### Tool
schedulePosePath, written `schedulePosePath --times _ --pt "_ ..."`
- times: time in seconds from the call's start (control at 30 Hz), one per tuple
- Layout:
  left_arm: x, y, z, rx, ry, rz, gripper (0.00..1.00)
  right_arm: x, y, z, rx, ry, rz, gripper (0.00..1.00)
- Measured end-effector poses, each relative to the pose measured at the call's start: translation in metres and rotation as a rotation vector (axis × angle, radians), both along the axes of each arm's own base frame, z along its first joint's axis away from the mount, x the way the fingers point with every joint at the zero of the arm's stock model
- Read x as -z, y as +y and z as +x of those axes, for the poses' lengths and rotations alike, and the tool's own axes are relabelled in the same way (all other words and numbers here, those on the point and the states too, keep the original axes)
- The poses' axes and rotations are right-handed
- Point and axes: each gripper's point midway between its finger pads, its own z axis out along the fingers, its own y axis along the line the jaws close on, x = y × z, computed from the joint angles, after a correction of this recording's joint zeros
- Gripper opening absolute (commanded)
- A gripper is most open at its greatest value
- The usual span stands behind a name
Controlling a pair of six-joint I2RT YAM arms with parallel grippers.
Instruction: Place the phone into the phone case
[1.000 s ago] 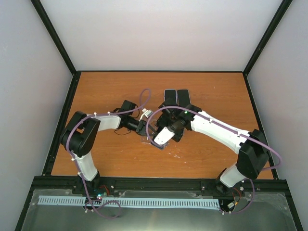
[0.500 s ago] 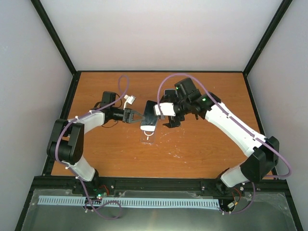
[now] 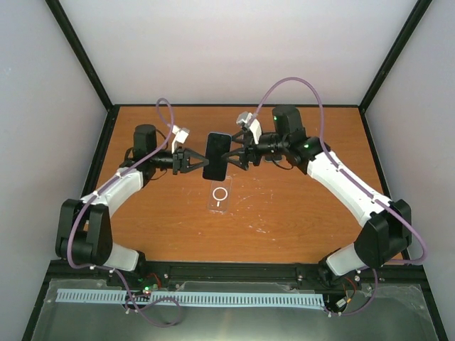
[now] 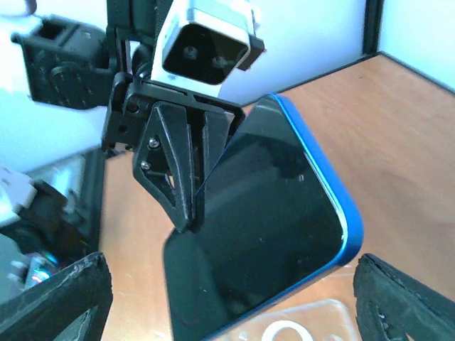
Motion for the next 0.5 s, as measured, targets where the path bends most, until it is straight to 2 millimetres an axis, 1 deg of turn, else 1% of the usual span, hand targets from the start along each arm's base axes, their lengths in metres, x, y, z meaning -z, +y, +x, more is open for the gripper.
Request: schedulePosePath --times 0.1,0.2,0.33,0.43,0.5 --pt "-0.013 0.001 -0.003 -0.002 -0.052 -0.016 0.01 0.004 0.006 -0.003 0.016 0.160 0.093 0.86" --pt "-0.023 0.001 -0.007 -0.005 -0.092 -0.031 0.01 0.010 0.010 -0.007 0.022 0.287 0.154 0.76" --pt "-0.027 0.002 -0.011 -0.008 -0.106 -0.042 0.01 0.012 0.013 -0.011 0.020 0.397 0.214 0.61" --pt "-0.024 0.002 -0.012 -0.014 -0.093 -0.045 0.01 0.008 0.016 -0.012 0.010 0.430 0.247 0.45" --pt "-0.022 0.002 -0.012 -0.017 -0.076 -0.045 0.01 0.005 0.020 -0.012 0.001 0.444 0.267 0.37"
